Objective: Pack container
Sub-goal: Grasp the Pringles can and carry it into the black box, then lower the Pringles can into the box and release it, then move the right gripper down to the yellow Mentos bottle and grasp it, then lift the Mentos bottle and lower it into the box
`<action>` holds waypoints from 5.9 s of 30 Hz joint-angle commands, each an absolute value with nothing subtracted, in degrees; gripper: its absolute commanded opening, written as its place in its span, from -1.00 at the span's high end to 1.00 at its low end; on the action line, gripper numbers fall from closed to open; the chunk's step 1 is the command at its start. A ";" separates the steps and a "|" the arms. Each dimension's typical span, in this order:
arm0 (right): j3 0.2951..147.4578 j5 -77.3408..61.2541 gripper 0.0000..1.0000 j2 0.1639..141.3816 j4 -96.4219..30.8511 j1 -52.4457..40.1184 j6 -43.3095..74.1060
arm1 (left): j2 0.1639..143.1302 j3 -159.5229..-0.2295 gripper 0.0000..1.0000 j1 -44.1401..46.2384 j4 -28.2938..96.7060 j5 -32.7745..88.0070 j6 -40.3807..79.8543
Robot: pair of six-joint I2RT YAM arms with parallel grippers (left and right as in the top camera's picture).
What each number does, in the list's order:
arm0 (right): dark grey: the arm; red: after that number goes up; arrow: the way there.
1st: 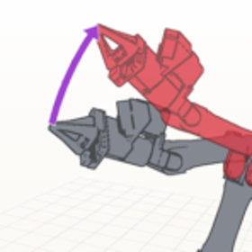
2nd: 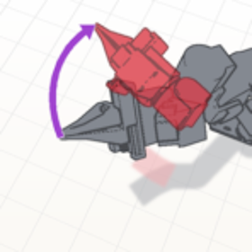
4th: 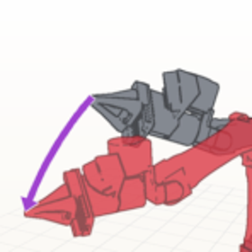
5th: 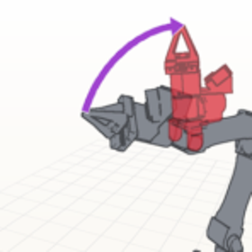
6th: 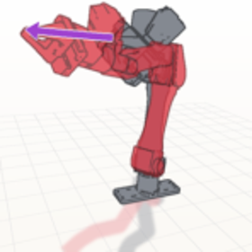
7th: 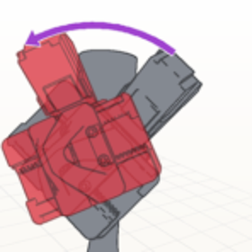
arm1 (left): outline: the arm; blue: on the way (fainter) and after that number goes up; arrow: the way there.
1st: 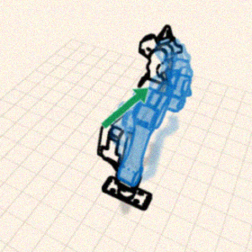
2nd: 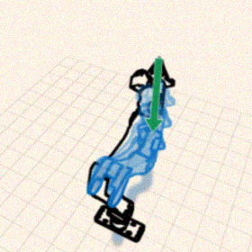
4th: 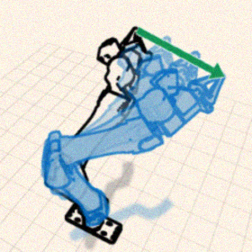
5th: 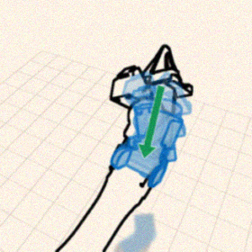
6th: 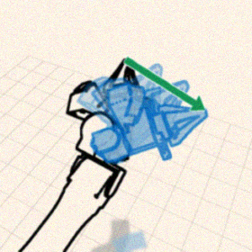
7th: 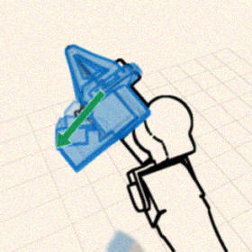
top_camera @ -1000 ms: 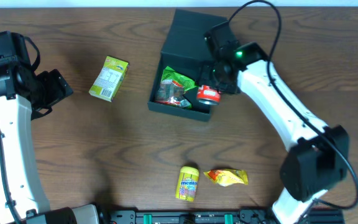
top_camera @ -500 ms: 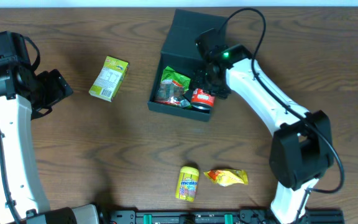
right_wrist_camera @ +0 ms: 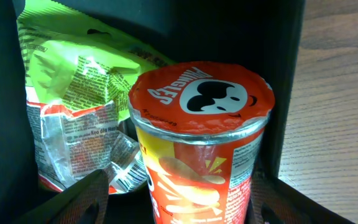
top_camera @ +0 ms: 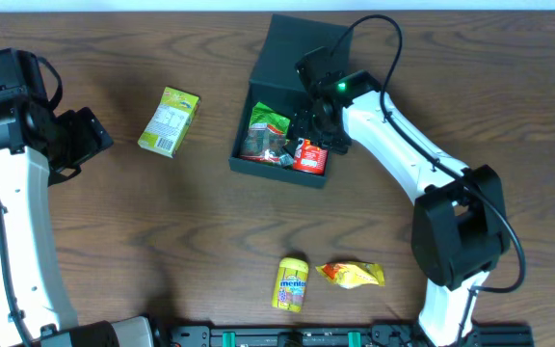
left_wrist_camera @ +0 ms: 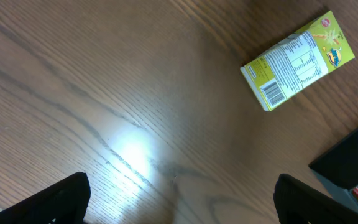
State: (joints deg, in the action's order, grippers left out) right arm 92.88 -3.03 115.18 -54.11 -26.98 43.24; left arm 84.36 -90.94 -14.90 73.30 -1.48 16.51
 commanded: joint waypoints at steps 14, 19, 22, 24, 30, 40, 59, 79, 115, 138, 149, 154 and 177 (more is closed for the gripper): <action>93.69 -4.95 0.03 113.80 -53.98 -27.46 44.97 | 84.12 -90.59 -0.91 -15.07 73.49 -1.50 16.91; 93.71 -7.79 0.13 113.73 -54.43 -27.46 44.97 | 84.12 -90.59 -0.90 -15.07 73.49 -1.48 16.91; 93.69 -8.64 0.11 113.65 -54.68 -27.46 44.97 | 84.12 -90.59 -0.90 -15.07 73.52 -1.50 16.93; 93.71 -8.16 0.28 113.34 -54.61 -27.46 44.95 | 84.12 -90.59 -0.90 -15.07 73.49 -1.50 16.91; 93.69 -2.48 0.60 113.14 -53.69 -27.31 43.66 | 84.12 -90.61 -0.91 -15.07 73.52 -1.48 16.91; 93.69 -1.23 0.97 113.16 -50.17 -27.31 42.17 | 84.12 -90.59 -0.91 -15.07 73.52 -1.48 16.91; 86.11 5.04 0.97 113.58 -45.39 -27.42 41.08 | 84.12 -90.61 -0.90 -15.07 73.49 -1.48 16.91; 86.56 8.91 0.97 100.86 -56.18 -33.61 41.10 | 84.12 -90.61 -0.91 -15.07 73.52 -1.50 16.91; 62.52 0.54 -0.38 89.12 -64.16 -70.89 90.70 | 84.12 -90.59 -0.90 -15.07 73.49 -1.50 16.93; 48.88 -0.05 -0.99 89.14 -42.78 -65.87 80.47 | 84.12 -90.59 -0.90 -15.07 73.52 -1.48 16.91; 46.78 -1.80 -0.40 89.14 -38.50 -65.95 78.96 | 84.12 -90.59 -0.91 -15.07 73.49 -1.48 16.91; 46.78 -2.00 -0.04 89.14 -38.20 -65.80 77.84 | 84.12 -90.59 -0.90 -15.07 73.52 -1.48 16.91; 75.85 0.21 0.02 89.17 -54.02 -45.08 26.11 | 84.12 -90.59 -0.90 -15.07 73.49 -1.48 16.91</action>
State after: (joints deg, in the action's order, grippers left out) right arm 70.57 -1.21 89.62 -53.45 -47.55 39.57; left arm 84.36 -90.94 -14.90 73.28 -1.45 16.51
